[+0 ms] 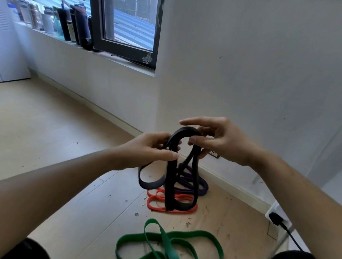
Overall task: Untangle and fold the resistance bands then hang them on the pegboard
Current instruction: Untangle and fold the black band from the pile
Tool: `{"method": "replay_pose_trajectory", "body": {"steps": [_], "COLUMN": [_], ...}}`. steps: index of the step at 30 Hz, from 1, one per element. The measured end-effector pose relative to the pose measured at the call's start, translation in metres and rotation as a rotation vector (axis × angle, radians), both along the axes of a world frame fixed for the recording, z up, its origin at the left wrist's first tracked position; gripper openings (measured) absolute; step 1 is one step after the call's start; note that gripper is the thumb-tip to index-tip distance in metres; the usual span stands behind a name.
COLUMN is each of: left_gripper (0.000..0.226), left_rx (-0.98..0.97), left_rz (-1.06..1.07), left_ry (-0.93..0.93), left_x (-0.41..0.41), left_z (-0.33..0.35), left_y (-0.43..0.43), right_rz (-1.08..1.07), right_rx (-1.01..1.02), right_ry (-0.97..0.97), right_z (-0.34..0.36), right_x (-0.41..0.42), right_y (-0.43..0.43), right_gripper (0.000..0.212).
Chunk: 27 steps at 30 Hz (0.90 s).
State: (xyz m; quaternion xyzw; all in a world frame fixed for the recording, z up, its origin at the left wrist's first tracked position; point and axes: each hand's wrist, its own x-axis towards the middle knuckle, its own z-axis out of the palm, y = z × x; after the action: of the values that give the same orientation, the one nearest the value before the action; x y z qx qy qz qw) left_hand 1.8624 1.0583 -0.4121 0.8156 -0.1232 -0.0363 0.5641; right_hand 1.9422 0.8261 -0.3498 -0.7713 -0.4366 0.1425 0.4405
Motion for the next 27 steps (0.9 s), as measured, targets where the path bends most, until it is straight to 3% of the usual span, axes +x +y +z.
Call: {"method": "replay_pose_trajectory", "body": {"steps": [2, 7, 13, 16, 21, 24, 27], "left_gripper": [0.054, 0.054, 0.022, 0.024, 0.044, 0.040, 0.034], "left_rx": [-0.060, -0.101, -0.034, 0.114, 0.325, 0.399, 0.415], "left_rz": [0.024, 0.161, 0.303, 0.282, 0.125, 0.036, -0.012], "left_ry": [-0.018, -0.160, -0.142, -0.129, 0.025, 0.164, 0.283], "left_x": [-0.002, 0.000, 0.009, 0.015, 0.025, 0.039, 0.056], "left_z": [0.000, -0.002, -0.010, -0.018, -0.033, -0.046, -0.078], "left_y": [-0.010, -0.039, -0.039, -0.022, 0.003, 0.002, -0.007], "right_rz": [0.006, 0.013, -0.142, -0.206, -0.307, -0.311, -0.128], "right_rx": [0.104, 0.292, 0.474, 0.461, 0.233, -0.187, -0.427], "right_ry": [0.055, 0.143, 0.264, 0.342, 0.448, 0.111, -0.179], "right_z": [-0.001, -0.008, -0.010, -0.019, -0.065, -0.103, -0.135], "right_x": [-0.001, -0.006, 0.000, 0.011, 0.029, 0.042, 0.050], "right_y": [0.001, 0.010, 0.011, 0.002, -0.011, -0.013, -0.009], "right_gripper": [0.038, 0.033, 0.028, 0.027, 0.021, 0.027, 0.068]}}
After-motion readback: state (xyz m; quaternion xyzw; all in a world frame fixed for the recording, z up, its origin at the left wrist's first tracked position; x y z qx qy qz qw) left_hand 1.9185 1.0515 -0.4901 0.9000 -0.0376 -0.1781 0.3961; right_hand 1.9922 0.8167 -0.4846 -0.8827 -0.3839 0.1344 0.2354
